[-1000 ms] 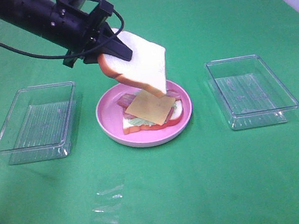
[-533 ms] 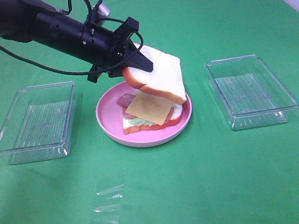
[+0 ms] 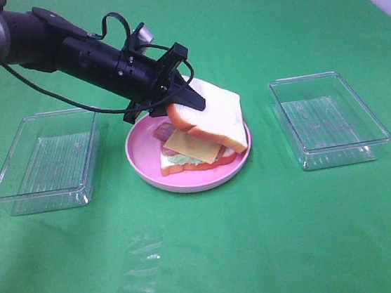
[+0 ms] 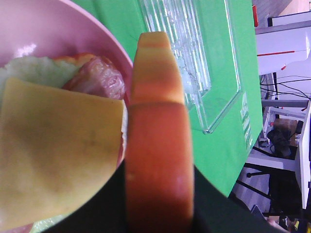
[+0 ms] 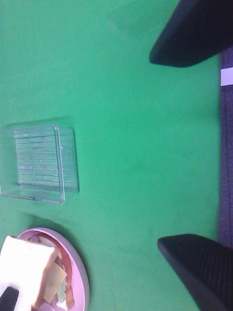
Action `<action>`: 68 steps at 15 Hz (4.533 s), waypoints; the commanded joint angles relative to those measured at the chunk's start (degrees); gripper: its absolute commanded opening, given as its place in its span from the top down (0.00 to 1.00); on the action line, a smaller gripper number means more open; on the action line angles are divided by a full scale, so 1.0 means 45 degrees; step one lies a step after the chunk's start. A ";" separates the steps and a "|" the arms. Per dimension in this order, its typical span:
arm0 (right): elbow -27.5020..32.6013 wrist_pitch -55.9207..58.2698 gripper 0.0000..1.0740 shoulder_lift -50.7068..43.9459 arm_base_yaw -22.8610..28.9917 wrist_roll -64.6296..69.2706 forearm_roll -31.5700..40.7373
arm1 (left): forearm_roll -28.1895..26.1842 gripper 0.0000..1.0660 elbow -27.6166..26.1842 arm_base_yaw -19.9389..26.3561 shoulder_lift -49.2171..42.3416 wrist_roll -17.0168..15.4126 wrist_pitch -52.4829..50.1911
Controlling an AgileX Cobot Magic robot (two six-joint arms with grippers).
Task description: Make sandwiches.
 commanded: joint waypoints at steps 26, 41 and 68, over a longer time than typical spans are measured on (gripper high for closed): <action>0.0025 -0.0025 0.17 -0.0395 -0.0089 -0.0089 0.0025 | 1.3496 0.04 -0.4596 0.1133 -0.2215 -0.5997 0.4558; 0.0025 -0.0025 0.17 -0.0395 -0.0089 -0.0089 0.0025 | 1.3025 0.04 0.5615 0.5042 -1.0186 -0.4991 0.4495; 0.0025 -0.0025 0.17 -0.0306 -0.0089 -0.0089 0.0051 | 1.2618 0.04 1.3866 0.5042 -3.0074 -0.4635 0.3883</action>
